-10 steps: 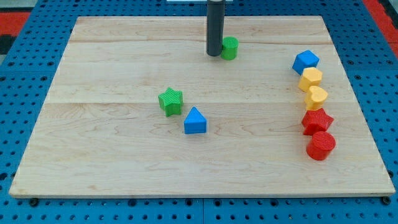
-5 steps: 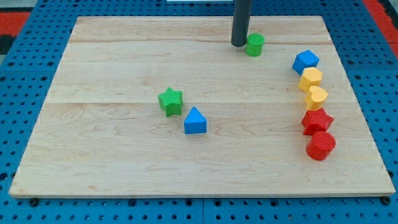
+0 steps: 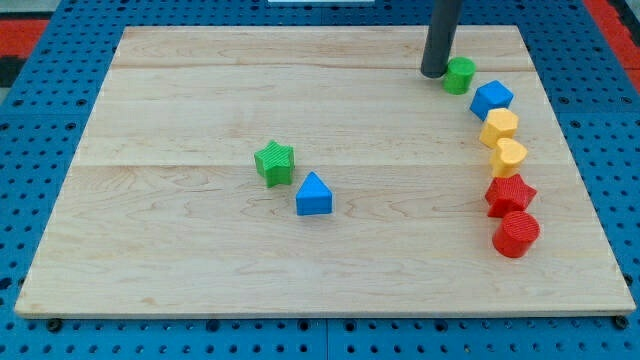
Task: Move green circle closer to blue cube
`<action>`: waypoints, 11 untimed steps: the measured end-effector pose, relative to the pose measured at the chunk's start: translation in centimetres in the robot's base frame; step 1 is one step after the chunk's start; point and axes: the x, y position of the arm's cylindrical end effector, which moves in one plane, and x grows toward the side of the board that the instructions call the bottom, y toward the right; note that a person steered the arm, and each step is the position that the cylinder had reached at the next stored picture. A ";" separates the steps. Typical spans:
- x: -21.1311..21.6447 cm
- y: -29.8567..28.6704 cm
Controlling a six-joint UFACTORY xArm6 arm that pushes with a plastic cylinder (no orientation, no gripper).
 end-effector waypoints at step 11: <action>1.3 2.1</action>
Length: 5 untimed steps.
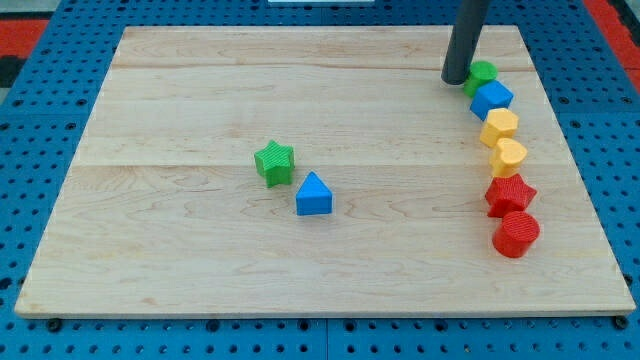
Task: Move green circle closer to blue cube
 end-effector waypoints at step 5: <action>0.0 0.1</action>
